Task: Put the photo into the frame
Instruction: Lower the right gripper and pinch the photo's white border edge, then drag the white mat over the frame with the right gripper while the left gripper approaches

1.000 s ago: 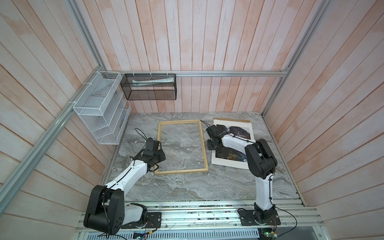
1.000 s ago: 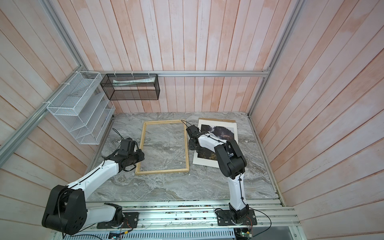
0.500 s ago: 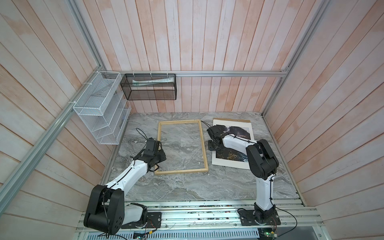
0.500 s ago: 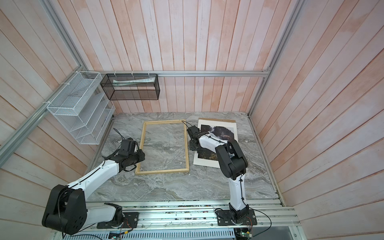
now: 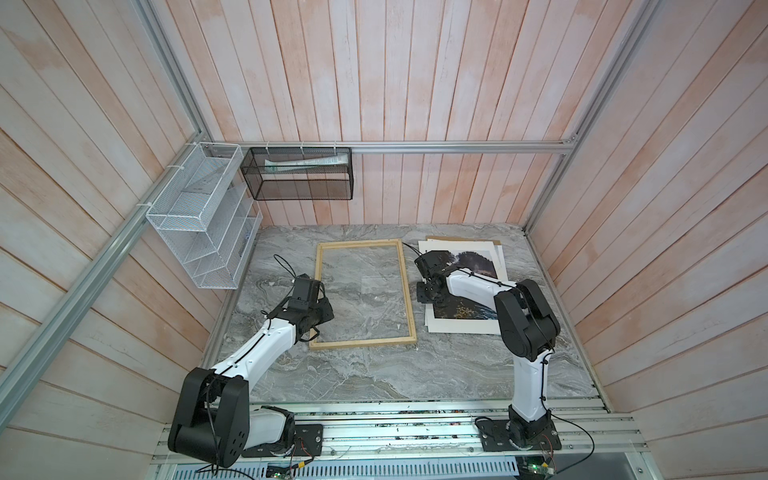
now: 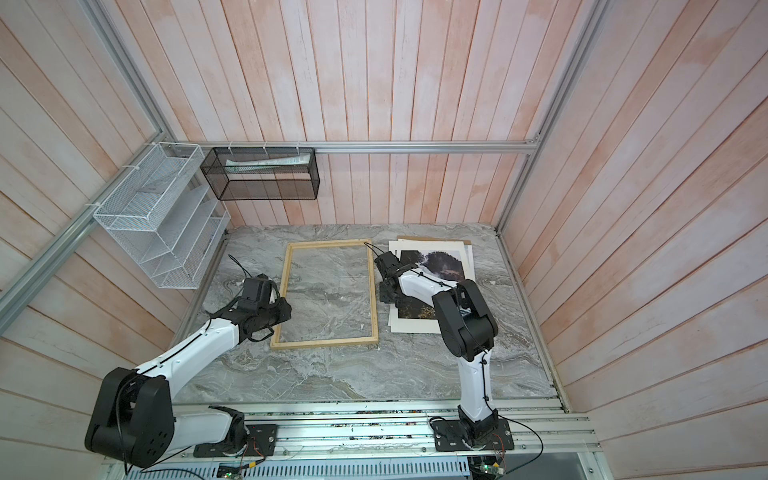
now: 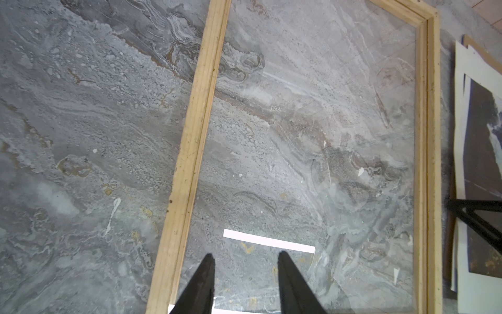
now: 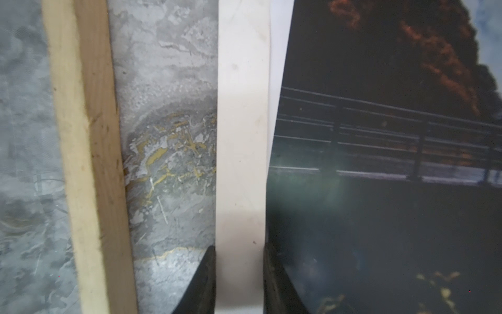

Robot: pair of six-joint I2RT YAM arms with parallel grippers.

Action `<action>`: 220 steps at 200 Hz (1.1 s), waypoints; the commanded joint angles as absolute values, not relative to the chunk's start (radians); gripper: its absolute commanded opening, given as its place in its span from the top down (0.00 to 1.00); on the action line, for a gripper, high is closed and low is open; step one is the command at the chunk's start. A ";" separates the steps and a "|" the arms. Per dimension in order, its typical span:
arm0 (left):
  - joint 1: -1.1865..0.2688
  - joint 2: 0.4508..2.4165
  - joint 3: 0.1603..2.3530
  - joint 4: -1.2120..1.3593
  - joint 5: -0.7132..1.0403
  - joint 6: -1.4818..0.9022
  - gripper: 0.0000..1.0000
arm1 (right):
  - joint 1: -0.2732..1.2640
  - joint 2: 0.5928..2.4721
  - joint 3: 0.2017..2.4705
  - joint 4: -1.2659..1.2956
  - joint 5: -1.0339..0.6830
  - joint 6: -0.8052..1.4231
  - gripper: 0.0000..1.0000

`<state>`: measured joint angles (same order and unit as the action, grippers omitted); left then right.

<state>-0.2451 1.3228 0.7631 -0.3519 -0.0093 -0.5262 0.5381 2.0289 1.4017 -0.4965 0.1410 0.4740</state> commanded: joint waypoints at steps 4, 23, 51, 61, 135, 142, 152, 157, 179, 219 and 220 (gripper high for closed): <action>-0.253 1.335 0.795 -0.348 -0.003 -0.509 0.59 | 0.546 1.978 1.390 -0.535 0.079 0.480 0.72; -0.254 1.335 0.798 -0.347 -0.003 -0.508 0.59 | 0.553 1.960 1.397 -0.535 0.062 0.481 0.72; -0.257 1.342 0.801 -0.345 0.000 -0.509 0.59 | 0.565 1.945 1.407 -0.537 0.048 0.483 0.72; -0.259 1.343 0.802 -0.347 0.000 -0.508 0.59 | 0.568 1.941 1.414 -0.533 0.039 0.485 0.73; -0.268 1.350 0.798 -0.336 0.008 -0.515 0.59 | 0.629 1.956 1.451 -0.473 -0.048 0.521 0.73; -0.270 1.351 0.797 -0.336 0.009 -0.514 0.59 | 0.635 1.962 1.460 -0.471 -0.053 0.524 0.73; -0.271 1.353 0.792 -0.332 0.012 -0.514 0.59 | 0.645 1.972 1.473 -0.467 -0.057 0.528 0.73; -0.273 1.354 0.790 -0.328 0.016 -0.514 0.59 | 0.650 1.977 1.479 -0.464 -0.062 0.529 0.73; -0.282 1.368 0.785 -0.311 0.032 -0.519 0.59 | 0.669 2.001 1.499 -0.455 -0.074 0.535 0.73; -0.305 1.392 0.791 -0.295 0.041 -0.522 0.59 | 0.699 2.029 1.509 -0.396 -0.157 0.566 0.72; -0.306 1.392 0.790 -0.294 0.042 -0.523 0.59 | 0.700 2.029 1.508 -0.394 -0.161 0.568 0.72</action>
